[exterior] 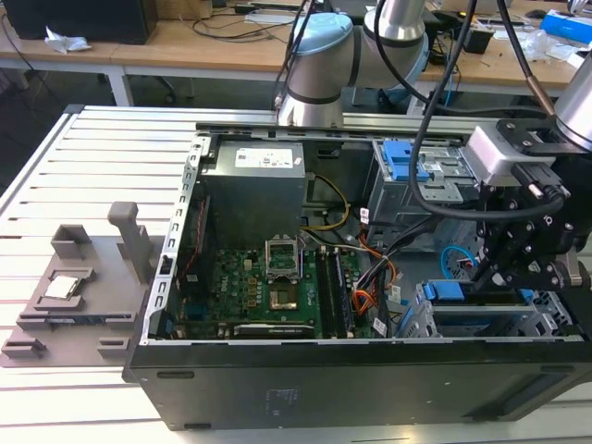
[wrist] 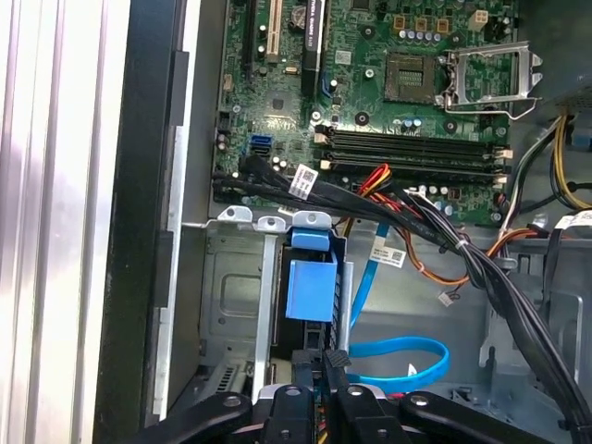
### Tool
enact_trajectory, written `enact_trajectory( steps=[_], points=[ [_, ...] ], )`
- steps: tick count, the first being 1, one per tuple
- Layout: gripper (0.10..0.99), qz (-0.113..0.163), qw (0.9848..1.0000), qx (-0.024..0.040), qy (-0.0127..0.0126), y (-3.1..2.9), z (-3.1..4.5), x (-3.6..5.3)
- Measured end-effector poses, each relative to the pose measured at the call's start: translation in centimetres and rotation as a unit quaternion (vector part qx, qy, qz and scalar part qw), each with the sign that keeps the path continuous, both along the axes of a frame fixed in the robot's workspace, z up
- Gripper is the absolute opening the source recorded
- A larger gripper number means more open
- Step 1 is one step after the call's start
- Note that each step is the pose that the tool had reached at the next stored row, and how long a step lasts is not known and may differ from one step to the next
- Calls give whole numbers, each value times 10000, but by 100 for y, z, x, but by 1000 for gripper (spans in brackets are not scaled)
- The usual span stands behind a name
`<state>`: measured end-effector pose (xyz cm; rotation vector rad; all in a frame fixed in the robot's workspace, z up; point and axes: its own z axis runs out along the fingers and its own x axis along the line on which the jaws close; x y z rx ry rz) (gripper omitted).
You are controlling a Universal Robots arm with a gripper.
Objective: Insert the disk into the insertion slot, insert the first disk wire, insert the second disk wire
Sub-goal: 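Insert the second disk wire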
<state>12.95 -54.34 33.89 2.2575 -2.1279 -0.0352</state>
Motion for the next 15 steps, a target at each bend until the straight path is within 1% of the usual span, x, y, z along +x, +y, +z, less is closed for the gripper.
enact_trajectory(
  steps=[7, 8, 9, 11, 12, 15],
  points=[
    [165, 1, 10000, 3, -1, 0, -20, 1],
    [176, 1, 10000, 2, -1, 0, -20, 2],
    [235, 1, 10000, 6, 0, 0, -23, 1],
    [235, 1, 10000, 7, 0, 0, -25, 1],
    [302, 0, 10000, 3, 0, 0, -21, 1],
    [302, 0, 10000, 3, 0, 1, 29, 1]
  ],
)
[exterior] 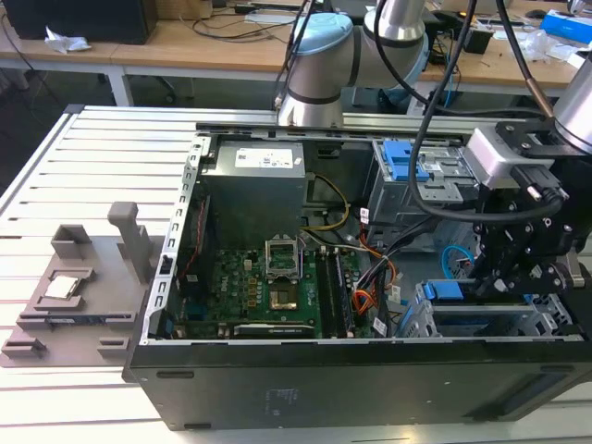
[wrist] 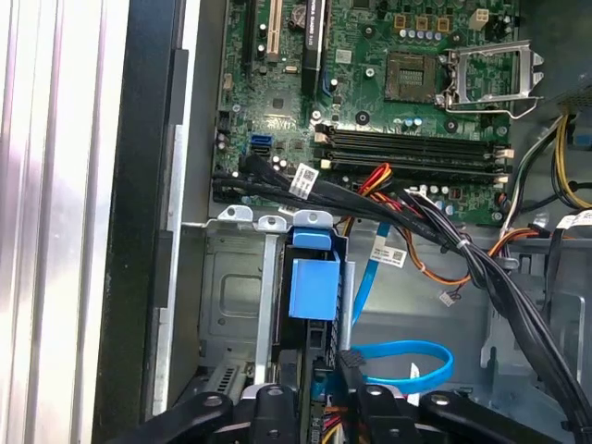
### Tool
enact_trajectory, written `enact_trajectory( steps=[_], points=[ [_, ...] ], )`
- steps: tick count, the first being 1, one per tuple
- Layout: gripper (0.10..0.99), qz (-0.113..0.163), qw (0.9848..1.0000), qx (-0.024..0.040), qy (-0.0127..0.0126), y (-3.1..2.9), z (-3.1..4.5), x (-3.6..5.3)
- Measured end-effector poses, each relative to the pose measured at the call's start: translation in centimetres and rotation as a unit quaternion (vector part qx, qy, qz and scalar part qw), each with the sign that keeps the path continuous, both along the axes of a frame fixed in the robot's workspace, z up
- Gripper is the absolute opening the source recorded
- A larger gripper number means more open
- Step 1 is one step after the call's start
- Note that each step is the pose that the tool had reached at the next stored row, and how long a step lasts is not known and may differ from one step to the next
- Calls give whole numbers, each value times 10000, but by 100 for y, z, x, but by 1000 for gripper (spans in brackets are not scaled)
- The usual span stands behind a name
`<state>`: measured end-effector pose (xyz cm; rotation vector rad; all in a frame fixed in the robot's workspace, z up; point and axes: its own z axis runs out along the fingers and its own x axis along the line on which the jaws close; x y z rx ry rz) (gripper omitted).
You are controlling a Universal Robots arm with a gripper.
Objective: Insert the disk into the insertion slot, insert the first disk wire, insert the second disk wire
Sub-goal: 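Insert the second disk wire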
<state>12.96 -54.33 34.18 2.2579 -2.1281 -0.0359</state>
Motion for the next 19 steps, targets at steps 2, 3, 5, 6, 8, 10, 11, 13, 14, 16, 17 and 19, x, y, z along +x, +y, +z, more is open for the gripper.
enact_trajectory(
  steps=[2, 3, 5, 6, 8, 10, 11, 13, 14, 16, 17, 19],
  points=[
    [302, 0, 10000, -1, 0, 3, 195, 0],
    [302, 0, 10000, -2, 0, 7, 296, 0],
    [302, 0, 10000, -3, 0, 21, 397, 0],
    [302, 0, 10000, -2, 0, 29, 417, 0],
    [106, 0, 10000, -2, 0, 52, 509, 0],
    [106, 0, 10000, -2, 0, 56, 545, 0],
    [106, 0, 10000, -2, 0, 58, 592, 0],
    [106, 0, 10000, -2, 0, 58, 702, 0],
    [106, 0, 10000, -1, 0, 58, 725, 0],
    [106, 0, 10000, -2, 0, 58, 728, 0],
    [106, 0, 10000, -2, 0, 58, 729, 0],
    [106, 0, 10000, -2, 0, 58, 730, 0]
  ],
)
